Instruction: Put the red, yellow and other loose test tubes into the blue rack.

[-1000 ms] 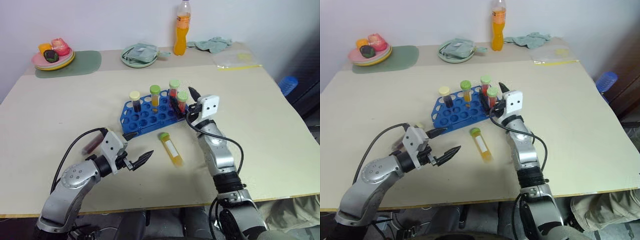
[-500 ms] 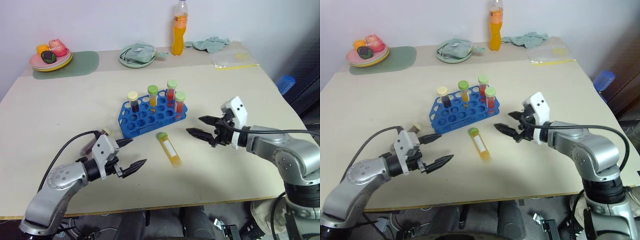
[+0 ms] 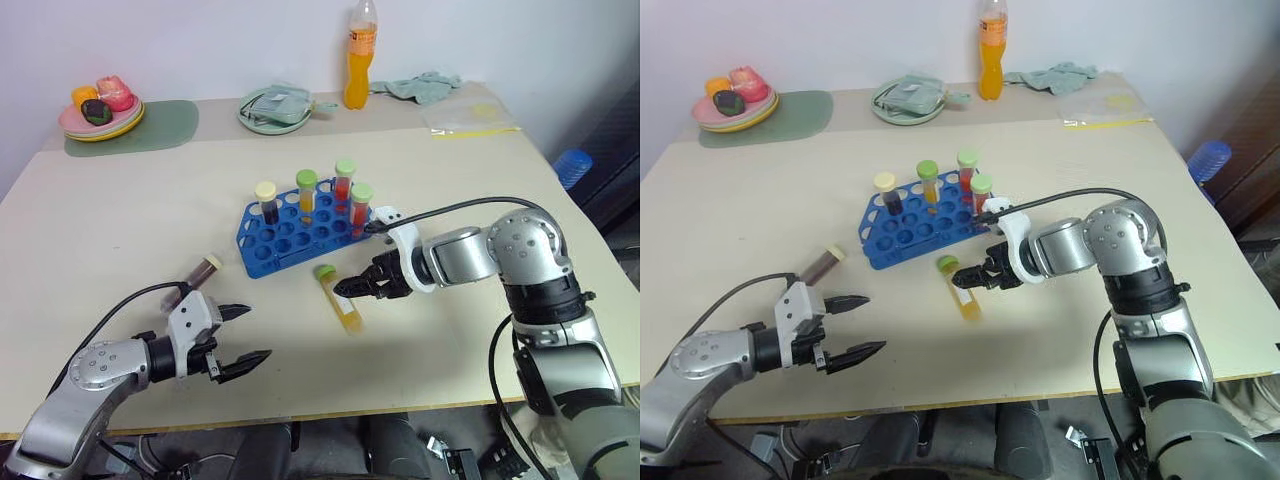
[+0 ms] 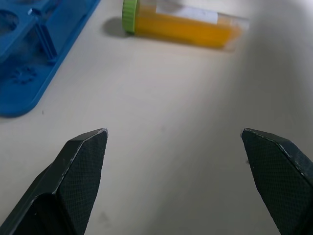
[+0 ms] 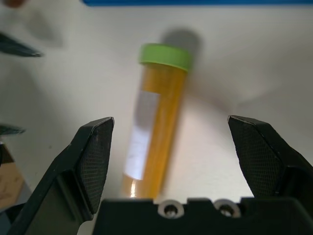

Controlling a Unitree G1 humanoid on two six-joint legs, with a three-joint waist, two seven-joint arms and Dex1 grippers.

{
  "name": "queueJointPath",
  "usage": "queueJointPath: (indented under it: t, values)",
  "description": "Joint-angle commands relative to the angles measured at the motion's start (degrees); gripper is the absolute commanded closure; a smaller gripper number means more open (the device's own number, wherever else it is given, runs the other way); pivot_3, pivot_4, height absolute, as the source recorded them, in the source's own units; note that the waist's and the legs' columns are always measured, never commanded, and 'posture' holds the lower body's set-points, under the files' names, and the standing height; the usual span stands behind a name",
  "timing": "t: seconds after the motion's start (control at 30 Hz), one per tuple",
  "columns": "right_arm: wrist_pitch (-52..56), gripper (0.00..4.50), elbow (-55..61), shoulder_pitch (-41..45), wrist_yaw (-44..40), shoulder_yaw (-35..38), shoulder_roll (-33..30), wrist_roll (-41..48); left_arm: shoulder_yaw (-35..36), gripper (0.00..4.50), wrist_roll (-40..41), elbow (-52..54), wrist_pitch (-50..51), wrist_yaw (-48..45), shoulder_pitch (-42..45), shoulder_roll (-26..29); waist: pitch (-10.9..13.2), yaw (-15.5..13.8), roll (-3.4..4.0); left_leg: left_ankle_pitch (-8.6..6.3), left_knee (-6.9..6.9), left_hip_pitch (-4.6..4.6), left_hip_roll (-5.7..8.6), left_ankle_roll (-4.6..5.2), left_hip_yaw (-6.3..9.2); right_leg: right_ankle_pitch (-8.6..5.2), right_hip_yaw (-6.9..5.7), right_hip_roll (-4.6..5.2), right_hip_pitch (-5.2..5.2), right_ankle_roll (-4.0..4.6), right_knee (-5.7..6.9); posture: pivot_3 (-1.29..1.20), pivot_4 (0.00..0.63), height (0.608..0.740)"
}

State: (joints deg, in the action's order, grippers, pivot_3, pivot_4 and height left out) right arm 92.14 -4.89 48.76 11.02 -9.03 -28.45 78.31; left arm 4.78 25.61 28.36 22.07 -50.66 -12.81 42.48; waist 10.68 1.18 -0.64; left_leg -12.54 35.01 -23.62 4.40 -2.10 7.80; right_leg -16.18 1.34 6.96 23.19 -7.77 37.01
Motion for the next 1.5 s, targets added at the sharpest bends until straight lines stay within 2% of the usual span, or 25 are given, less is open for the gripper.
queueJointPath:
  t: [0.03, 0.1, 0.27, 0.3, 0.37, 0.43, 0.47, 0.57, 0.67, 0.73, 0.87, 1.0, 1.23, 1.5]
  values:
    - [0.36, 0.63, -5.94, 2.74, 8.73, -1.45, 1.93, 10.37, 0.57, 0.00, 0.41, 2.82, -0.26, 0.75, -0.68, -0.42, 0.00, -0.06, 0.01, 0.00, 0.00, 0.00, 0.00, 0.00, 0.01, 0.00, 0.00, -0.01, 0.00, 0.01, 0.00, 0.00, 0.150, 0.740]
    - [0.36, 1.21, -8.40, 3.25, 12.87, -2.01, 2.83, 14.85, 0.56, 0.00, 0.55, 3.21, -0.09, 1.03, -0.90, -0.59, 0.00, -0.07, 0.00, 0.00, 0.02, 0.00, 0.00, 0.00, 0.00, 0.01, 0.00, -0.01, -0.01, 0.01, 0.01, 0.00, 0.150, 0.740]
    - [-4.84, 3.60, -9.64, 3.62, 23.26, -5.77, 1.04, 27.67, 0.60, 0.00, 0.66, 3.58, 0.16, 1.40, -1.25, -0.64, 0.01, -0.08, 0.03, 0.00, 0.02, 0.00, 0.00, 0.00, 0.00, 0.01, 0.00, -0.02, -0.01, 0.01, 0.01, 0.00, 0.150, 0.740]
    - [-6.58, 3.83, -8.99, 3.61, 25.23, -6.90, 0.24, 30.55, 0.70, 0.00, 0.71, 3.57, 0.14, 1.39, -1.33, -0.62, 0.01, -0.10, 0.03, 0.00, 0.02, 0.00, 0.00, 0.01, 0.00, 0.01, 0.00, -0.02, -0.02, 0.01, 0.01, 0.00, 0.150, 0.740]
    - [-8.76, 3.84, -3.66, 3.00, 25.38, -6.26, -1.19, 30.57, 0.80, 0.00, 0.69, 3.45, 0.11, 1.38, -1.42, -0.56, 0.02, -0.16, 0.04, 0.00, 0.03, 0.00, 0.00, 0.01, 0.00, 0.01, 0.00, -0.02, -0.02, 0.01, 0.01, 0.00, 0.150, 0.740]
    - [-10.27, 3.84, 5.69, 1.50, 18.53, -3.23, -2.17, 24.71, 0.87, 0.00, 0.47, 3.15, -0.03, 1.48, -1.42, -0.58, 0.02, -0.14, 0.05, 0.00, 0.03, -0.02, 0.00, 0.01, 0.00, 0.01, 0.00, -0.03, 0.00, 0.01, 0.00, 0.00, 0.150, 0.740]
    - [-11.70, 3.84, 11.55, 0.69, 13.22, -2.43, -3.32, 19.31, 0.89, 0.00, 0.37, 3.00, -0.11, 1.55, -1.38, -0.62, 0.02, -0.16, 0.05, 0.00, 0.03, -0.03, 0.00, 0.01, 0.00, 0.01, 0.00, -0.05, 0.00, 0.01, 0.01, 0.00, 0.150, 0.740]
    - [-27.47, 3.84, 27.16, -4.09, -7.01, -4.76, -9.34, -3.96, 0.98, 0.00, 0.09, 2.70, -0.44, 2.01, -1.13, -1.02, 0.01, -0.18, 0.04, -0.02, 0.04, -0.07, -0.03, 0.05, 0.00, 0.01, -0.03, -0.13, 0.06, -0.02, 0.01, 0.00, 0.150, 0.740]
    - [-46.49, 3.84, 31.74, -11.34, -24.63, -5.81, -12.13, -21.17, 0.91, 0.00, -0.13, 2.27, -0.78, 2.67, -0.58, -1.71, 0.00, -0.27, 0.00, -0.02, 0.11, -0.08, -0.03, 0.05, -0.17, 0.00, -0.10, -0.16, 0.00, -0.06, -0.01, 0.00, 0.150, 0.740]
    - [-59.30, 3.84, 30.78, -15.61, -30.56, -6.90, -11.06, -32.50, 0.91, 0.00, -0.33, 1.35, -1.42, 3.78, 0.52, -2.99, 0.00, -0.26, 0.00, -0.02, 0.13, -0.07, -0.03, 0.05, -0.20, 0.00, -0.09, -0.16, -0.01, -0.06, -0.01, 0.00, 0.150, 0.740]
    - [-79.83, 3.84, 23.23, -21.22, -32.99, -7.72, -1.51, -48.36, 1.34, 0.00, -1.23, -1.49, -5.12, 7.80, 4.25, -8.61, -0.01, -0.07, -0.01, -0.01, 0.10, 0.03, -0.08, 0.03, -0.22, 0.02, -0.05, -0.18, -0.02, -0.04, 0.06, 0.00, 0.150, 0.740]
    - [-87.68, 3.84, 14.42, -21.23, -32.56, -9.16, 8.03, -57.11, 1.78, 0.00, -1.93, -3.55, -8.89, 11.56, 7.40, -14.45, -0.01, -0.15, -0.01, 0.02, 0.08, 0.08, -0.10, -0.03, -0.15, 0.05, 0.00, -0.18, -0.02, 0.00, 0.10, 0.00, 0.150, 0.740]
    - [-95.63, 3.84, 0.62, -20.28, -32.01, -7.68, 18.30, -65.15, 1.15, 0.00, -1.12, -2.75, -9.10, 12.13, 6.62, -16.39, -0.01, -0.18, -0.01, 0.07, 0.06, 0.09, -0.07, -0.19, -0.04, 0.06, 0.03, -0.18, -0.01, 0.02, 0.13, 0.00, 0.150, 0.740]
    - [-98.14, 3.84, -7.08, -19.12, -33.37, -4.12, 22.47, -67.15, 1.48, 0.00, -1.11, -2.08, -9.49, 12.49, 5.55, -16.58, -0.01, -0.15, 0.01, 0.08, 0.04, 0.12, -0.06, -0.22, -0.03, 0.06, 0.03, -0.19, -0.02, 0.02, 0.14, 0.00, 0.150, 0.740]
